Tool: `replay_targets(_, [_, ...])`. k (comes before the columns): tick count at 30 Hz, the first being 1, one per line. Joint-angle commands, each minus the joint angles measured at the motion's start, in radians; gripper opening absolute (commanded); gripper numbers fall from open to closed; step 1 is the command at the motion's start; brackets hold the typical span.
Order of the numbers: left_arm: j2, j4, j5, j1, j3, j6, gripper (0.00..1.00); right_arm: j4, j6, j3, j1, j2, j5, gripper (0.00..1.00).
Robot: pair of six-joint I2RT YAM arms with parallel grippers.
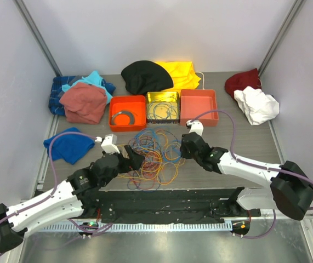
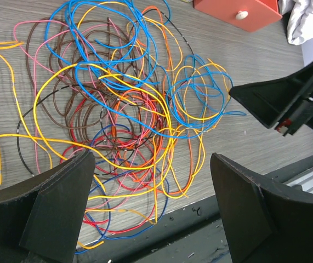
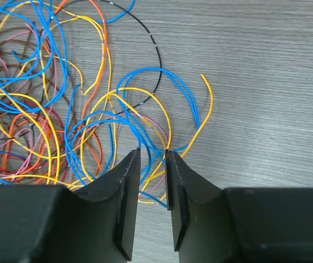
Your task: Untangle the cables
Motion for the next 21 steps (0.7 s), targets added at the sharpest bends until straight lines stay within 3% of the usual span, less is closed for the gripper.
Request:
replay_targets(1, [-0.022, 0.036, -0.01, -0.003, 0.015, 0.003, 0.91, 0.065, -0.01, 0.044, 0.005, 0.043, 0.027, 0.31])
replay_targets(4, [-0.036, 0.02, -0.011, -0.003, 0.015, 0.003, 0.91, 0.065, -0.01, 0.047, 0.005, 0.07, 0.028, 0.29])
replay_targets(8, [-0.06, 0.002, -0.02, -0.003, 0.012, 0.003, 0.91, 0.062, 0.0, 0.046, 0.005, 0.045, 0.029, 0.15])
replay_targets(13, [-0.079, -0.006, -0.03, -0.001, 0.014, 0.009, 0.92, 0.004, -0.003, 0.098, 0.022, -0.111, 0.044, 0.02])
replay_targets(21, [-0.067, 0.011, -0.023, -0.002, 0.023, 0.017, 0.92, -0.088, -0.109, 0.344, 0.076, -0.344, 0.0, 0.01])
